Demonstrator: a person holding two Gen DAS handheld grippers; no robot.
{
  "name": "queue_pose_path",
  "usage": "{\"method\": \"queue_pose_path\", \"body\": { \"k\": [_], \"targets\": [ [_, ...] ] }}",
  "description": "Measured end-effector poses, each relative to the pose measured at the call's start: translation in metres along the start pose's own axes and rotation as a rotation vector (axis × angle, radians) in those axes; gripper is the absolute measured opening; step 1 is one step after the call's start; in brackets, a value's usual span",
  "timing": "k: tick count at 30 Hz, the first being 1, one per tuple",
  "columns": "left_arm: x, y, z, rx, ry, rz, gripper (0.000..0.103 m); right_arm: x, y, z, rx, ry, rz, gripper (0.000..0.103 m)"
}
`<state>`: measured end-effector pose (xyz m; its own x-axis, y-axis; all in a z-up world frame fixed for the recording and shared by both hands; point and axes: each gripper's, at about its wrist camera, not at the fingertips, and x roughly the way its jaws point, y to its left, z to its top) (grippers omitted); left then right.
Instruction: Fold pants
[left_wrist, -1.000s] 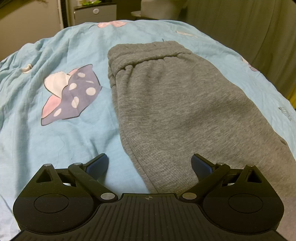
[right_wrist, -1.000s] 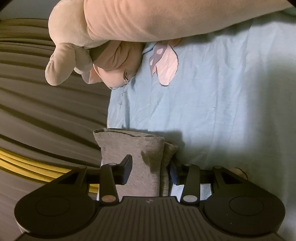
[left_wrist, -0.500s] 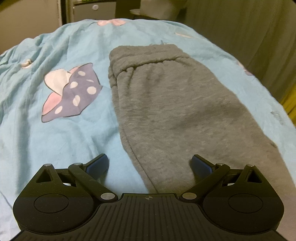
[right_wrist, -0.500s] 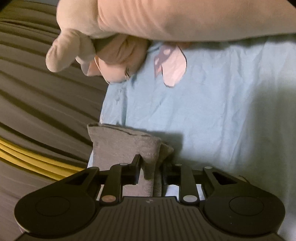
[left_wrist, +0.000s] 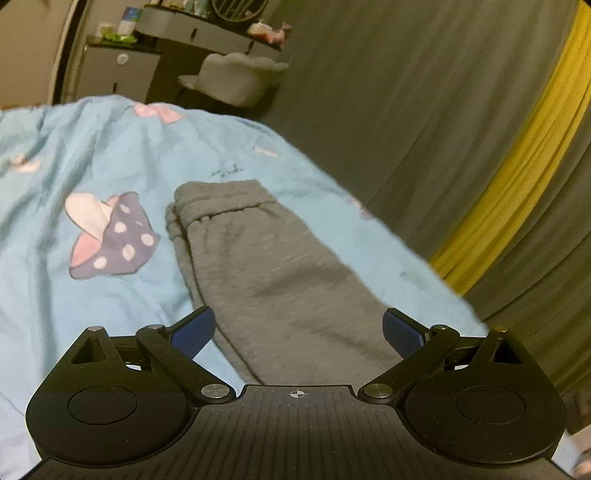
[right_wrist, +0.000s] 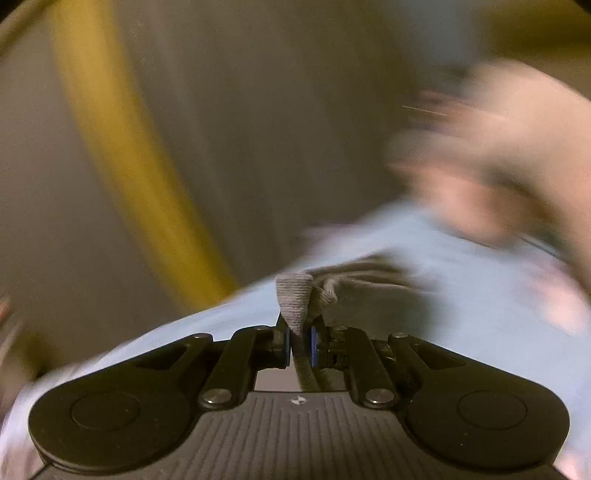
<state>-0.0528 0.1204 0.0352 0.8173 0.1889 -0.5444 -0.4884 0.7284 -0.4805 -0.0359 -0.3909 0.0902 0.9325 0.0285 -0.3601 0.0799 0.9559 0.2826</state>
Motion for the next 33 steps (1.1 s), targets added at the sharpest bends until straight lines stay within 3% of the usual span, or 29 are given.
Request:
{"method": "queue_pose_path", "body": {
  "k": [2, 4, 7, 10, 15, 18, 21, 25, 26, 28, 30, 33],
  "targets": [
    [0.003, 0.006, 0.001, -0.046, 0.018, -0.004, 0.101, 0.023, 0.051, -0.025, -0.134, 0.082, 0.162, 0.01],
    [0.007, 0.009, 0.001, -0.083, 0.032, 0.003, 0.101, 0.056, 0.083, -0.058, -0.18, 0.245, 0.233, 0.01],
    [0.009, 0.01, 0.0, -0.076, 0.045, 0.0, 0.101, 0.103, 0.107, -0.115, -0.257, 0.519, 0.182, 0.011],
    [0.011, 0.009, -0.002, -0.062, 0.056, -0.016, 0.101, 0.098, 0.113, -0.109, -0.298, 0.481, 0.182, 0.011],
    [0.022, 0.006, -0.005, -0.061, 0.104, -0.02, 0.101, 0.086, 0.098, -0.103, -0.18, 0.467, 0.172, 0.01],
    [0.022, 0.005, -0.007, -0.048, 0.106, -0.029, 0.101, 0.069, 0.117, -0.105, -0.248, 0.422, 0.202, 0.011],
    [0.022, 0.005, -0.007, -0.06, 0.113, -0.031, 0.101, 0.064, 0.124, -0.116, -0.291, 0.467, 0.241, 0.011],
    [0.025, 0.001, -0.007, -0.04, 0.129, -0.023, 0.101, 0.07, 0.13, -0.125, -0.333, 0.535, 0.223, 0.016],
    [0.024, 0.0, -0.007, -0.031, 0.129, -0.026, 0.101, 0.067, 0.128, -0.123, -0.315, 0.538, 0.236, 0.021],
    [0.024, -0.005, -0.008, -0.005, 0.133, -0.037, 0.101, 0.061, 0.117, -0.114, -0.201, 0.542, 0.306, 0.047],
    [0.023, -0.013, -0.009, 0.043, 0.151, -0.051, 0.101, 0.052, 0.096, -0.099, -0.05, 0.484, 0.351, 0.063],
    [0.021, -0.036, -0.016, 0.161, 0.179, -0.112, 0.101, 0.041, 0.055, -0.081, 0.14, 0.364, 0.242, 0.082]
  ]
}}
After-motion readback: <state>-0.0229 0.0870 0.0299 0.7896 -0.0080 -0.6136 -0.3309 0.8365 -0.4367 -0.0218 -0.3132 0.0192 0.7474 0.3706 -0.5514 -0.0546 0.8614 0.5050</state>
